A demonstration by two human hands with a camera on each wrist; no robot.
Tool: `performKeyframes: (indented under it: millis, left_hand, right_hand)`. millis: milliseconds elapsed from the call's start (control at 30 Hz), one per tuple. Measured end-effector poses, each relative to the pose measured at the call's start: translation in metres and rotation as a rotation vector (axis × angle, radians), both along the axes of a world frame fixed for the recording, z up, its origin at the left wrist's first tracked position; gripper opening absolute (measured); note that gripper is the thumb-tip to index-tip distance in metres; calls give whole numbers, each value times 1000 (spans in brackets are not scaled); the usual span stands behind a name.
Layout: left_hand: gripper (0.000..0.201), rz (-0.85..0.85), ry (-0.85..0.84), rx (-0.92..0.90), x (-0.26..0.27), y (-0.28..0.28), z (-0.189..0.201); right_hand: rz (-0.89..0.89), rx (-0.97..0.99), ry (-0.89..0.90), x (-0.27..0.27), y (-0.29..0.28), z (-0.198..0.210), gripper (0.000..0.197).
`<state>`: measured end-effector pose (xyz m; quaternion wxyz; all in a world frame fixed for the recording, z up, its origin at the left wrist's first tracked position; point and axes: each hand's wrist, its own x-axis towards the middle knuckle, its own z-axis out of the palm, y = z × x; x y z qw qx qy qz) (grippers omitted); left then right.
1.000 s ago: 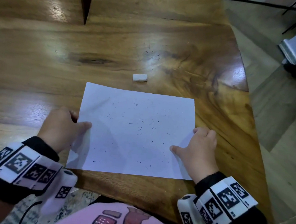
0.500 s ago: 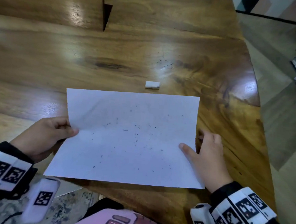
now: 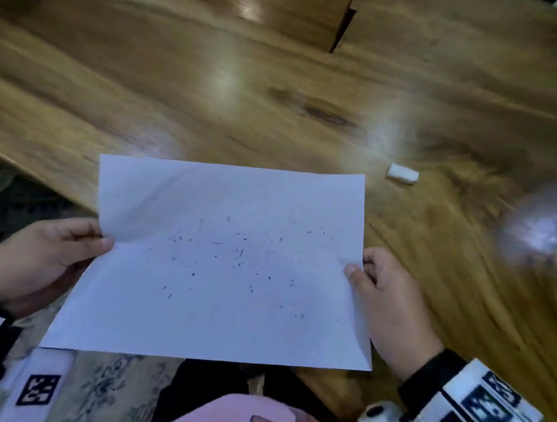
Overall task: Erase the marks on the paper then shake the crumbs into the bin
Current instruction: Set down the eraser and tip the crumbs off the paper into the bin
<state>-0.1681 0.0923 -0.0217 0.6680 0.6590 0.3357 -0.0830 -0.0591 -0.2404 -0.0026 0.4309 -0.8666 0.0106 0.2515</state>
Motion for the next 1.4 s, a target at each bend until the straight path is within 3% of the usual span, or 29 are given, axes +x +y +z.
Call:
performKeyframes:
  millis: [267,433,567,667,767,933,1100,1233,1333,1400]
  left_hand:
    - [48,273,181,76,-141,103,-56]
    - [39,450,197,40,-202,114,-72]
    - [18,560,177,-51,-235,107,-81]
    - [37,593,198,-150,-257,109,-98]
    - [48,660,250,-167,-276,110,-122]
    - [25,729,383,-150,-292,101,-174]
    - [20,772,405,-191,-294,95,-220]
    - [21,728,384,-255,-280,91,-239]
    - [24,699,347,-280,-261,82,-246]
    - [28,690,328,-284,-250,74,-252]
  right_hand:
    - [357,-12,-73,-37,95,-8,5]
    - [573,-99,-107,-59,145,-28,3]
    - [759,-180,-96,-78,183,-47,10]
    - [859,-283,-46,-90,212,-70,10]
    - [857,-362,16,-99,239,-106,13]
    - [956,-458,29,-118,272,-183,31]
    - [999,-521,123,-112,295,-267,41]
    - [1107,-671,137,-94,310,-323,31]
    - [1131,-682,97,-82,317,-365,16]
    - [1155,-659,95,-78,319,-391,20]
